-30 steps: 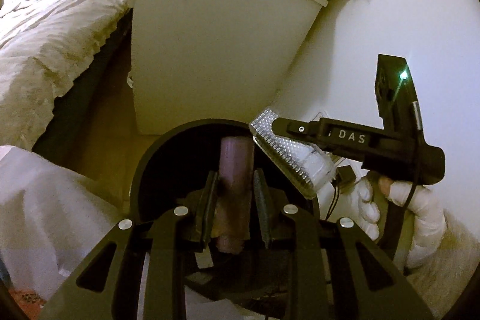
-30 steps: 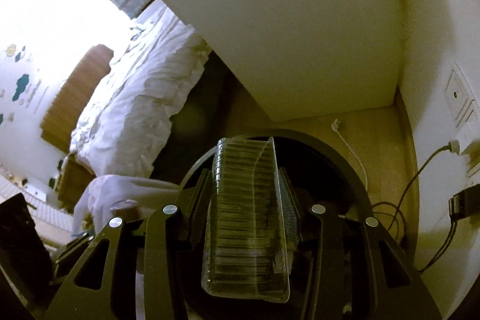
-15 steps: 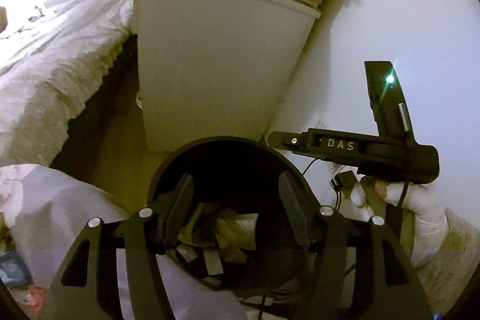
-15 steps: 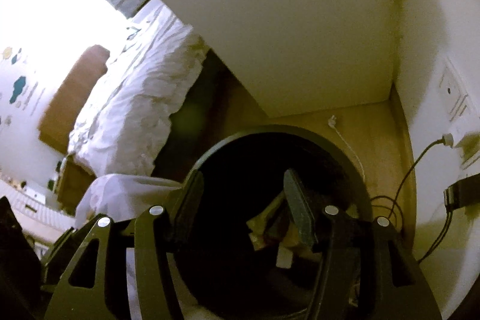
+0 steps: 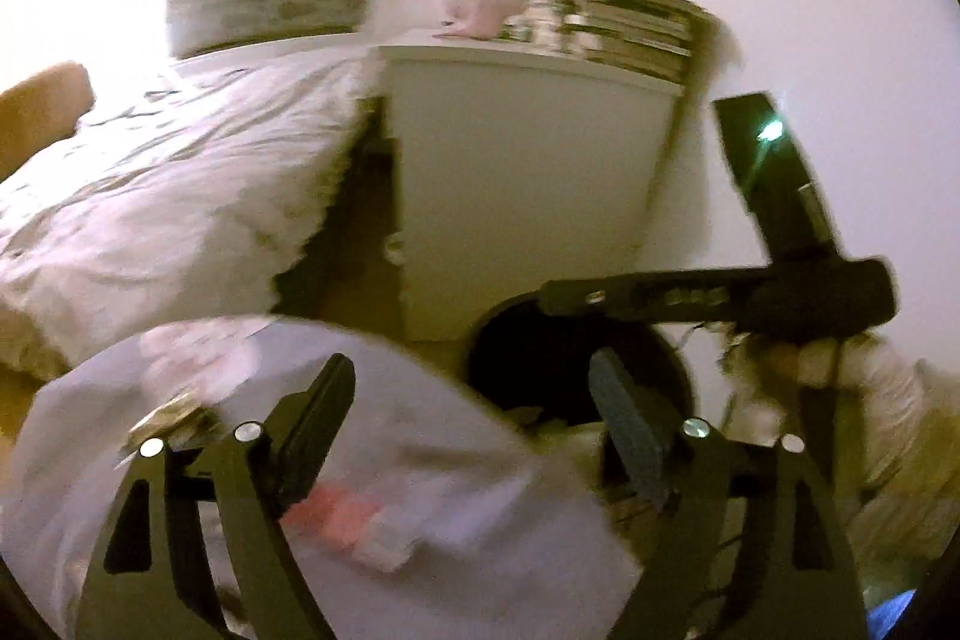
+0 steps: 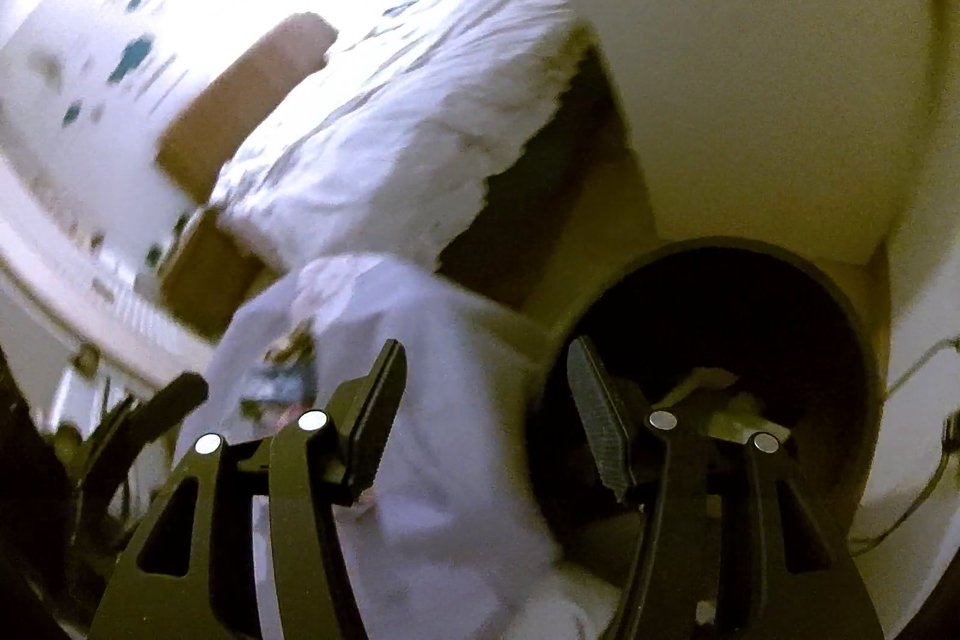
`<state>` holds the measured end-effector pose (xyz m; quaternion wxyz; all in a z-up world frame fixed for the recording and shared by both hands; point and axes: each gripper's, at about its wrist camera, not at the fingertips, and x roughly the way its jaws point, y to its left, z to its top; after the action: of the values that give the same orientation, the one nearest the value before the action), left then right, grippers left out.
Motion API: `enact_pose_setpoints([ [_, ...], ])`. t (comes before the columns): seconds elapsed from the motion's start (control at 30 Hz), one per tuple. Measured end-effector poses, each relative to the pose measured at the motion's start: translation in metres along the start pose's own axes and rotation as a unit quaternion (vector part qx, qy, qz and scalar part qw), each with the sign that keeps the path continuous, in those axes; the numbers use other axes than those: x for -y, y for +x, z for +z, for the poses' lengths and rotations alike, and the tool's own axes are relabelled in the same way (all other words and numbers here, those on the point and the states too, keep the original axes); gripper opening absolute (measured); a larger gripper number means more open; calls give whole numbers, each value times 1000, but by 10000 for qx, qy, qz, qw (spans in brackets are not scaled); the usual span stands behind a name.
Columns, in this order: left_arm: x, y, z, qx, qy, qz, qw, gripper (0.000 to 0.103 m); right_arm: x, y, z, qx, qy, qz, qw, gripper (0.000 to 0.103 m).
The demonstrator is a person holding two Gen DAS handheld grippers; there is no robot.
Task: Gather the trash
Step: 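Grasp the clear plastic cup with the left tool while the right tool grasps the red juice carton, then carry the cup and juice carton to the bin and release both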
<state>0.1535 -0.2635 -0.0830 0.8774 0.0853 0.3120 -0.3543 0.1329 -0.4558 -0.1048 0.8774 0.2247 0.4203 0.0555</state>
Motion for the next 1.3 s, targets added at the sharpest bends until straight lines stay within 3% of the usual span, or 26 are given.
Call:
enact_pose_setpoints([
  [0.13,-51,-11,-36,-316,-445,422,9976,80,-44,20,-13,-317,-611,154,9975,66],
  [0.3,-110,-20,-85,-737,-1036,806,9886,80,-94,58,-35,-856,-1306,290,9873,66],
  [0.43,-131,-17,-120,-1169,-1020,962,9832,80,-120,86,-50,-1198,-1749,223,9770,72],
  [0.6,-133,-12,-135,-1320,-816,838,9843,80,-137,112,-64,-1474,-2173,101,9649,72],
  [0.63,-132,-9,-134,-1346,-730,829,9847,80,-142,117,-67,-1536,-2295,3,9611,65],
  [0.67,-133,-8,-135,-1363,-668,841,9848,79,-144,120,-70,-1584,-2380,-86,9582,49],
  [0.77,-134,0,-137,-1475,-572,804,9841,66,-147,128,-76,-1624,-2535,-219,9534,41],
  [0.87,-135,1,-138,-1426,-503,864,9847,61,-147,129,-79,-1601,-2512,-207,9544,35],
  [1.03,-140,2,-137,-1308,-501,958,9855,39,-145,129,-78,-1540,-2420,-152,9579,35],
  [1.3,-155,-9,-135,-1089,-1049,731,9858,39,-143,117,-70,-1426,-2142,88,9663,34],
])
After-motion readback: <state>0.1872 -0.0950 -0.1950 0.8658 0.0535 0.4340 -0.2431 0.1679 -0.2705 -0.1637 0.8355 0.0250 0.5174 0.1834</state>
